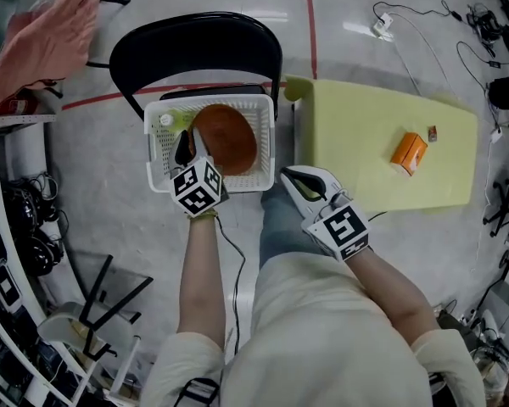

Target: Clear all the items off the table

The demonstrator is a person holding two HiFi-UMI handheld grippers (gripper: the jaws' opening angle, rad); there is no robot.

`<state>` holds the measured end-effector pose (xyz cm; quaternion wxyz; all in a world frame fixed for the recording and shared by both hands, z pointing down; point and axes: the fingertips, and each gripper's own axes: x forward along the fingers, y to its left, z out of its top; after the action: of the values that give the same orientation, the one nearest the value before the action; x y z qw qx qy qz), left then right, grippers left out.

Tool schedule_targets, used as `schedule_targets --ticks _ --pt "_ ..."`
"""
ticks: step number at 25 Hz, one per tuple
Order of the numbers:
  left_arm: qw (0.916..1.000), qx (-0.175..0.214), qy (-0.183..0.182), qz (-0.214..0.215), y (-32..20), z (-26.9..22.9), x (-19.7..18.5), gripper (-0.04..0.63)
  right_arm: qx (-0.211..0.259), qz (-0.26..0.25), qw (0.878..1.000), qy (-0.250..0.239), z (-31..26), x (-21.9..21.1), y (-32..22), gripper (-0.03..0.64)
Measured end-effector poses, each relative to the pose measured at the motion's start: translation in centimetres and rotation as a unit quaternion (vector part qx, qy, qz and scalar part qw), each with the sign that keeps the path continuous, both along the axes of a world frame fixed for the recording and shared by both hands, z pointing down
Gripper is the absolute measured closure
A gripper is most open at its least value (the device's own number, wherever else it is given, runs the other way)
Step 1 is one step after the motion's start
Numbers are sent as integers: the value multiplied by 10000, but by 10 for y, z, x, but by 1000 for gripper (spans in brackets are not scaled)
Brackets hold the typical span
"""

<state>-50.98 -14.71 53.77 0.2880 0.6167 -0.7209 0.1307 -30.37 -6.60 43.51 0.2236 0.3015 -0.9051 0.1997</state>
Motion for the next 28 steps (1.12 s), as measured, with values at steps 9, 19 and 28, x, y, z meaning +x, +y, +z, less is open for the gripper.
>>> schedule_targets --ticks 9,19,28 --pt "9937 108 409 1039 18 -54 78 584 260 373 9990 -3 -25 38 -7 623" --pt "9777 196 676 1978 23 -98 179 585 504 986 9938 -70 -48 111 -8 623" --pt "9594 205 515 2764 21 -112 305 586 629 1550 9859 -35 -58 222 -2 623"
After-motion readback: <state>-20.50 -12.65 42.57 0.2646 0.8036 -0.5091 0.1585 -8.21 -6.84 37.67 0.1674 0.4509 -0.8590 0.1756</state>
